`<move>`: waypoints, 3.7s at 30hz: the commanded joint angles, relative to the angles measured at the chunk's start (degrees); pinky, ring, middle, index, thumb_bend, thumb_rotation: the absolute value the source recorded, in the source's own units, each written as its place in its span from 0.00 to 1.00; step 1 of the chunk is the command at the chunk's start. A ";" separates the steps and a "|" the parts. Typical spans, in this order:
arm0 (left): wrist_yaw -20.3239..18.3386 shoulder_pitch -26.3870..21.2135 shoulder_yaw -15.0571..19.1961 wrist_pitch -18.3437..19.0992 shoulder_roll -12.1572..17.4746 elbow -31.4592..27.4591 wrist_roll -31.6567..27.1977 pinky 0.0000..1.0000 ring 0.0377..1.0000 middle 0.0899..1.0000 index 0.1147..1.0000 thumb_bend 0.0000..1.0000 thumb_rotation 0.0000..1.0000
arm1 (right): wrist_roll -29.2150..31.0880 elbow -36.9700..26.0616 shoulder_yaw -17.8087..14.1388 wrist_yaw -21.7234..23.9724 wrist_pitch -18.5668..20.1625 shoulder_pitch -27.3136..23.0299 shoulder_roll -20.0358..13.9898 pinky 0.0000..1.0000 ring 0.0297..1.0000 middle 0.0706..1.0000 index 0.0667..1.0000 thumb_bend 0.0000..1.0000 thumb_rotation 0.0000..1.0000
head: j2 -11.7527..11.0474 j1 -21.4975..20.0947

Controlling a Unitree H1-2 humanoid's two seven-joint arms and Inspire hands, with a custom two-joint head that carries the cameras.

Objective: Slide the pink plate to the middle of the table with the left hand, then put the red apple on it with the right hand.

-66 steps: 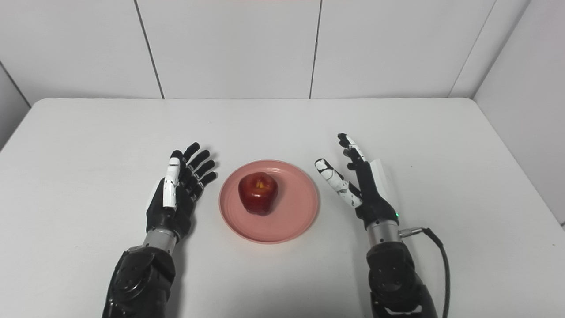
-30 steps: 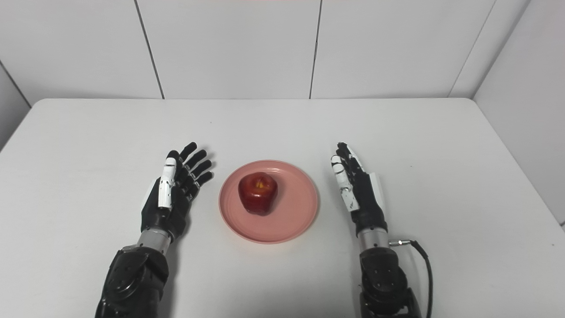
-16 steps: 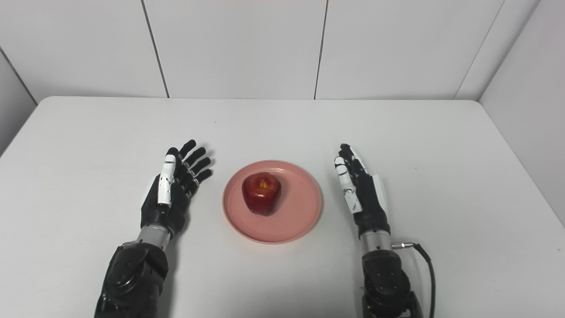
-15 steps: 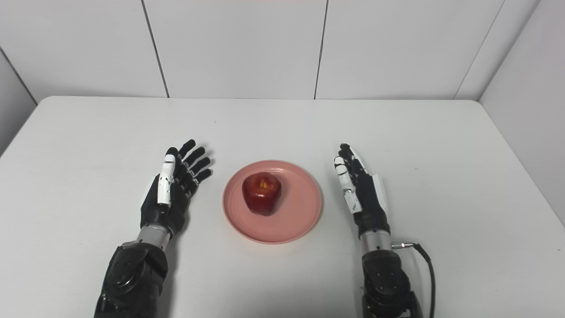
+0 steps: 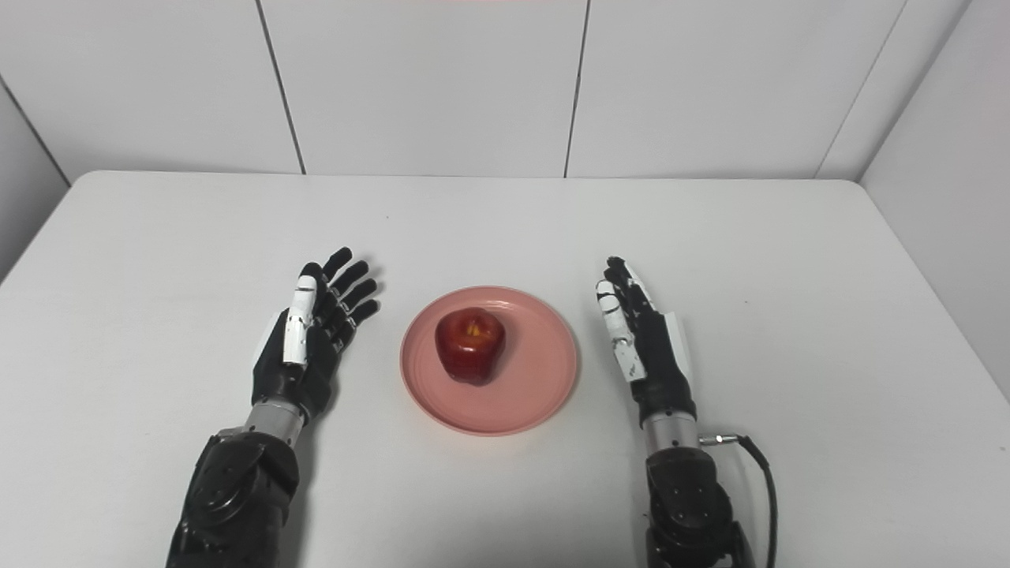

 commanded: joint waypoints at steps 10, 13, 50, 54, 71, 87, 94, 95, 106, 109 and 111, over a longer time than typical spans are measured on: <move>-1.03 -2.52 -1.28 -2.02 2.72 0.41 1.78 0.93 0.92 0.93 0.91 0.43 1.00 | 0.70 0.04 -0.73 -1.79 -4.45 -1.97 1.17 0.86 0.87 0.89 0.90 0.21 1.00 | -0.68 -0.18; -1.00 -2.78 -1.59 -3.17 3.27 0.81 2.24 0.94 0.92 0.93 0.91 0.43 1.00 | 0.75 0.37 -0.96 -1.84 -4.49 -2.17 1.27 0.86 0.87 0.89 0.90 0.20 1.00 | -0.81 -0.06; 5.31 -3.56 -6.94 -22.00 7.35 4.68 24.38 0.91 0.95 0.96 0.94 0.63 0.66 | 0.63 2.51 -1.33 -2.73 -5.81 -2.58 0.60 0.83 0.84 0.87 0.89 0.17 1.00 | -0.84 0.71; 6.32 -3.42 -7.02 -23.49 7.30 4.96 26.70 0.89 0.96 0.97 0.93 0.68 0.64 | 0.63 2.94 -1.31 -2.88 -7.07 -2.60 0.49 0.81 0.83 0.86 0.88 0.18 1.00 | -0.82 0.74; 11.47 -3.06 -6.62 -23.88 5.93 4.07 32.43 0.70 0.80 0.82 0.87 0.82 0.56 | 0.49 2.26 -1.36 -2.96 -6.07 -2.54 0.47 0.80 0.82 0.86 0.88 0.17 1.00 | -0.68 0.86; 17.53 -3.69 -4.75 -28.12 3.86 6.46 33.30 0.39 0.45 0.50 0.52 0.76 0.36 | 0.87 2.51 -1.37 -2.74 -6.41 -2.55 0.17 0.82 0.83 0.86 0.88 0.18 1.00 | -0.53 0.92; 18.21 -3.65 -4.95 -28.35 3.80 6.75 33.73 0.43 0.50 0.56 0.56 0.73 0.37 | 0.76 2.24 -1.25 -2.83 -6.44 -2.44 0.22 0.81 0.83 0.87 0.88 0.18 1.00 | -0.50 0.84; 18.13 -3.57 -5.01 -28.16 3.80 6.63 33.74 0.46 0.54 0.60 0.60 0.74 0.41 | 0.74 2.23 -1.26 -2.86 -6.36 -2.44 0.25 0.82 0.83 0.87 0.88 0.18 1.00 | -0.50 0.84; 17.27 -2.87 -5.68 -28.26 3.82 6.39 33.30 0.56 0.64 0.70 0.72 0.71 0.62 | 0.77 2.54 -1.32 -3.06 -7.13 -2.45 0.30 0.80 0.82 0.86 0.87 0.18 1.00 | -0.44 0.62; 16.85 -2.78 -5.61 -28.30 3.61 6.51 32.15 0.56 0.63 0.71 0.72 0.71 0.70 | 0.84 2.54 -1.33 -3.11 -7.08 -2.47 0.38 0.80 0.82 0.86 0.87 0.18 1.00 | -0.41 0.61; 16.07 -2.68 -5.58 -28.03 3.46 6.29 30.67 0.59 0.65 0.72 0.73 0.69 0.73 | 0.92 2.47 -1.32 -3.03 -6.99 -2.48 0.37 0.81 0.83 0.86 0.87 0.18 1.00 | -0.36 0.53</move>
